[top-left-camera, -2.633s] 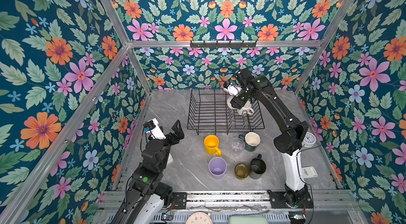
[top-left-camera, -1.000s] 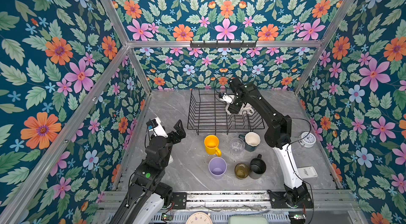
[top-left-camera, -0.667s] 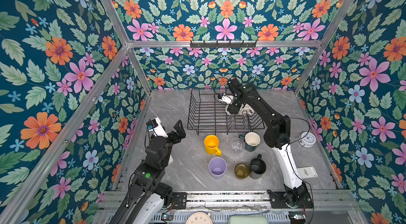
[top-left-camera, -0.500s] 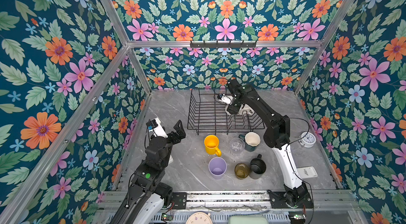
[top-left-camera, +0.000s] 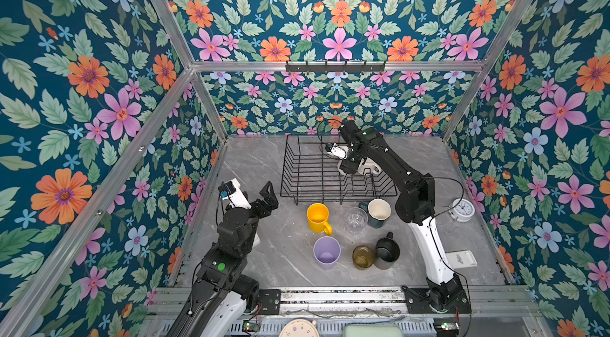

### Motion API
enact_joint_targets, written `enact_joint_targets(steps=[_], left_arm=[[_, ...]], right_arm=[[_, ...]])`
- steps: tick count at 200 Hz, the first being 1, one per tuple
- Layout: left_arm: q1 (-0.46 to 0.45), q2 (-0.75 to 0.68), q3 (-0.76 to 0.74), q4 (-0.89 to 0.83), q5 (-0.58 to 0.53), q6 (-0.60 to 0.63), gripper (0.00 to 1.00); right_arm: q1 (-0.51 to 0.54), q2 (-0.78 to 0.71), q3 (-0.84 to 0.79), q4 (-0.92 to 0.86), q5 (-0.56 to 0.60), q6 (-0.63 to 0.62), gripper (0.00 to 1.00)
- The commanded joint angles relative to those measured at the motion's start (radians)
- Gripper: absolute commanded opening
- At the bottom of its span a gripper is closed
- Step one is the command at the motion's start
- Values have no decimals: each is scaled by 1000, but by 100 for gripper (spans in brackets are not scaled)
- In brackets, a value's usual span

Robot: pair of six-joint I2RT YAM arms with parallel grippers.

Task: Load the cups into the dish rack
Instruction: 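Lower the white octagonal mug upside down into the rack with the right gripper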

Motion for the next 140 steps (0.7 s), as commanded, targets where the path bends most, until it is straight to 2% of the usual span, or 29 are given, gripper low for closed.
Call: enact_joint_targets(steps=[1, 40, 101, 140], left_arm=[[2, -2, 0, 7, -2, 1, 100], [2, -2, -1, 7, -3, 0, 100], [1, -3, -3, 8, -3, -3, 100], [2, -9, -3, -1, -6, -4, 100]], right_arm=[[7, -7, -2, -7, -36, 1, 79], [7, -5, 0, 4, -36, 4, 84], [7, -5, 5, 18, -26, 22, 86], [6, -46, 17, 38, -102, 87, 86]])
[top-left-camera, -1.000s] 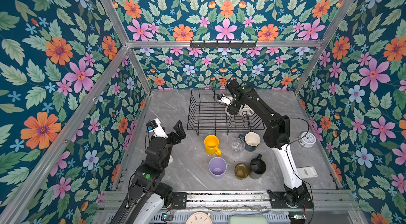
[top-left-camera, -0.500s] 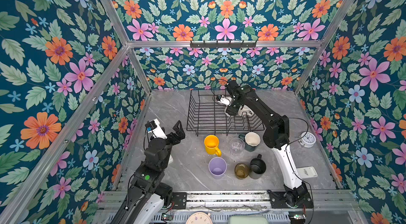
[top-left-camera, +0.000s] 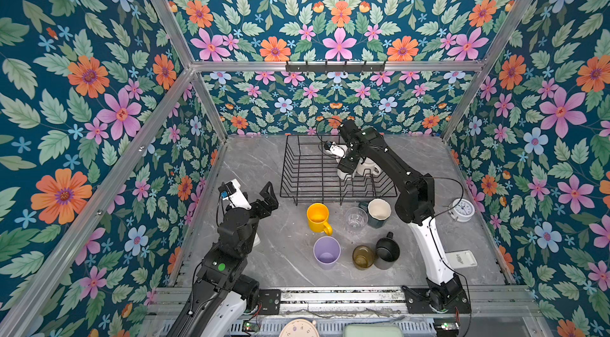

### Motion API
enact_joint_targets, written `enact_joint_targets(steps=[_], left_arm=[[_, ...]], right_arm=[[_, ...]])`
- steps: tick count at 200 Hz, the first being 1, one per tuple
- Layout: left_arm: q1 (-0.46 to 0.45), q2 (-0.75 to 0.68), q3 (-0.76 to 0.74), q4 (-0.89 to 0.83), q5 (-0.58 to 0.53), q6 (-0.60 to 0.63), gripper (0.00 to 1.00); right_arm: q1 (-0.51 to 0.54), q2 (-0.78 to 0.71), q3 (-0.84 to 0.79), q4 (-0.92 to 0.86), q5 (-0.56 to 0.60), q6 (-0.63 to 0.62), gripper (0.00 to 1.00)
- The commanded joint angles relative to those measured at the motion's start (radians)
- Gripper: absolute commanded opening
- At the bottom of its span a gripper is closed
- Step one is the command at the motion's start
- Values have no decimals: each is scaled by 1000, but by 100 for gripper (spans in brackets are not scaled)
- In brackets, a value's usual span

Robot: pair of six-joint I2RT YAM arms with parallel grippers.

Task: Load the cups into the dish rack
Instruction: 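Lower the white octagonal mug upside down into the rack with the right gripper, then open and lift the right gripper while the left gripper moves toward the yellow mug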

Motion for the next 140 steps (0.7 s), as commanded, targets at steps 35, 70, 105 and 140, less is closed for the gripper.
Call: enact_joint_targets(steps=[35, 70, 105, 140], left_arm=[[2, -3, 15, -32, -15, -15, 100], [1, 2, 40, -82, -20, -16, 100], [1, 16, 63, -140, 9, -19, 99], [2, 73, 103, -204, 93, -20, 98]], right_arm=[[3, -133, -19, 83, -129, 212, 86], [3, -284, -191, 177, -140, 469, 86], [0, -549, -605, 445, -218, 674, 86], [-2, -790, -904, 626, -246, 824, 87]])
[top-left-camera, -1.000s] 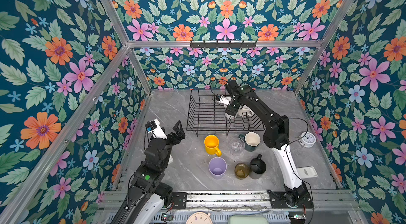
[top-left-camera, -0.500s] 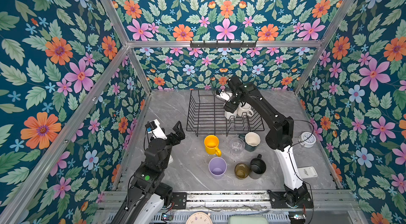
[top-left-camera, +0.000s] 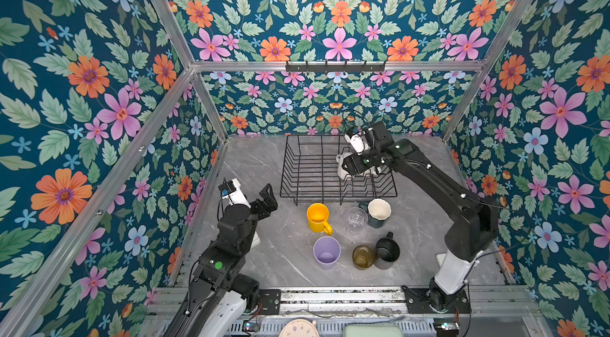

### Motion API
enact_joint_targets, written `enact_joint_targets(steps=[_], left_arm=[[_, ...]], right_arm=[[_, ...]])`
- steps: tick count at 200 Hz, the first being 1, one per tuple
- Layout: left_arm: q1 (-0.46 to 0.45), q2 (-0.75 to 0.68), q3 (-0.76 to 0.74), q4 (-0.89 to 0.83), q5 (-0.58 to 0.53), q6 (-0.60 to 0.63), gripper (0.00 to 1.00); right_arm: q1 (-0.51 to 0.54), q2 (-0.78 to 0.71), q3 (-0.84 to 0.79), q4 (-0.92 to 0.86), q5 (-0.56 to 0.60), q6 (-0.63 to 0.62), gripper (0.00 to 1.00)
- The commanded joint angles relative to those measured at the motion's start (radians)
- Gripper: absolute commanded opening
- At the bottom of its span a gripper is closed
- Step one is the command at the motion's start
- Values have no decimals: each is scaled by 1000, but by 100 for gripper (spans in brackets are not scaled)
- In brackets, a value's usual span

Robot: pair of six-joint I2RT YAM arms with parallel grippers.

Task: Load the cups into the dish rack
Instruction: 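Open and lift the right gripper while the left gripper moves toward the yellow mug, then close the left gripper on the rim of the yellow mug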

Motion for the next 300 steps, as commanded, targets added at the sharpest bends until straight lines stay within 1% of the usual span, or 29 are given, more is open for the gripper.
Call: enact_joint_targets(steps=[1, 23, 43, 65, 91, 119, 133, 150, 175, 194, 217, 230, 276, 300], left_arm=[[1, 30, 22, -54, 72, 1, 98], [1, 54, 20, -67, 165, -8, 97], [1, 73, 27, -85, 222, -8, 97], [1, 98, 46, -105, 291, -8, 96], [1, 141, 56, -114, 356, 8, 94], [1, 207, 66, -132, 467, 18, 89], [-1, 241, 77, -158, 493, 26, 85], [0, 268, 95, -202, 512, 28, 82], [-16, 311, 136, -266, 485, 32, 74], [-54, 337, 160, -292, 454, 26, 74], [-94, 362, 162, -284, 419, 19, 73], [-112, 383, 168, -297, 393, 11, 71], [-179, 438, 185, -292, 341, -15, 66], [-202, 470, 187, -276, 340, -23, 65]], right_arm=[[-2, -117, -131, 198, -37, 168, 87], [-2, -218, -265, 273, -31, 192, 87], [-3, -281, -360, 341, -16, 227, 90], [-2, -317, -392, 348, -27, 231, 91], [-3, -343, -444, 420, -29, 252, 93], [-3, -339, -454, 413, -34, 256, 93], [-2, -342, -470, 426, -35, 269, 93], [-2, -338, -464, 407, -52, 266, 93], [-2, -351, -493, 433, -35, 271, 93], [-2, -342, -478, 420, -59, 268, 93], [-2, -349, -500, 448, -35, 272, 93], [-3, -349, -503, 460, -42, 277, 94], [-4, -355, -512, 459, -30, 276, 95], [-3, -356, -510, 441, -21, 267, 95]])
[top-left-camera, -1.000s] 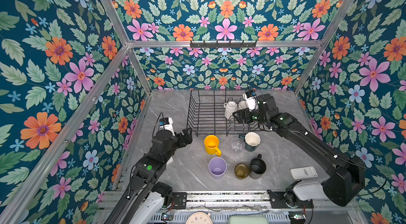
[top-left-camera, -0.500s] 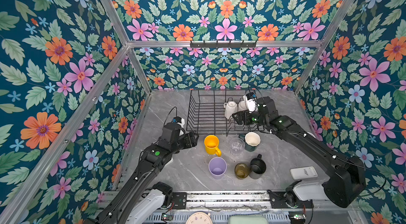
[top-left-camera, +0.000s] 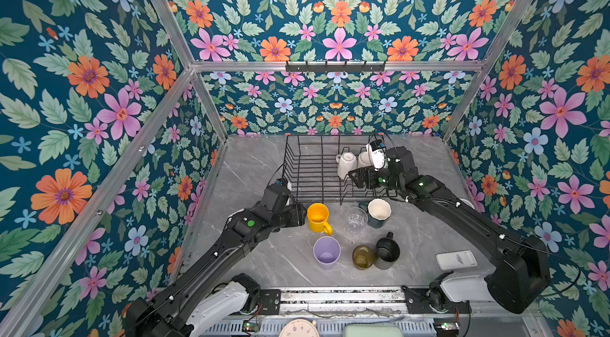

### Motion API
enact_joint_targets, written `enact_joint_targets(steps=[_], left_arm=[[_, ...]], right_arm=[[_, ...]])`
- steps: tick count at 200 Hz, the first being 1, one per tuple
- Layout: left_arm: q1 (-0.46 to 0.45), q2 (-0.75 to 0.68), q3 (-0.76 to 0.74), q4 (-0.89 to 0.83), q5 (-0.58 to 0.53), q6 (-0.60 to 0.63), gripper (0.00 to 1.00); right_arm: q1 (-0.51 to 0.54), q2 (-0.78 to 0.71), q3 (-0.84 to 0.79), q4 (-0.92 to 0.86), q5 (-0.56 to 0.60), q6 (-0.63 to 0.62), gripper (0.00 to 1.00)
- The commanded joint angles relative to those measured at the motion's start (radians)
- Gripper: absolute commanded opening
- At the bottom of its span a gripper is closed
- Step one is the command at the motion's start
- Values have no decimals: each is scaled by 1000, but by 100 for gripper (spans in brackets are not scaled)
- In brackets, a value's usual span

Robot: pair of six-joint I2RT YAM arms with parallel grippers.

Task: Load the cups into the dish rack
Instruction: 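Close the left gripper on the rim of the yellow mug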

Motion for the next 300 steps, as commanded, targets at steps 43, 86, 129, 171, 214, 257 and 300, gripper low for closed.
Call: enact_joint_targets(steps=[43, 86, 129, 171, 214, 257, 300], left_arm=[[-46, 91, 27, 4, -64, -26, 57], [-70, 152, 52, 5, -93, -25, 57], [-81, 211, 72, 11, -94, -17, 57], [-88, 265, 85, 36, -83, -9, 56], [-96, 314, 95, 50, -76, -4, 54], [-104, 363, 92, 70, -74, -4, 51], [-105, 405, 92, 74, -83, -1, 43]], right_arm=[[0, -18, -16, 18, 48, -3, 95], [-6, -17, -15, 17, 50, -13, 95], [-6, -20, -27, 21, 49, -18, 95], [-6, -35, -49, 21, 55, -22, 95], [-7, -44, -63, 22, 61, -26, 95], [-7, -40, -62, 20, 63, -35, 95], [-6, -33, -65, 23, 61, -36, 95]])
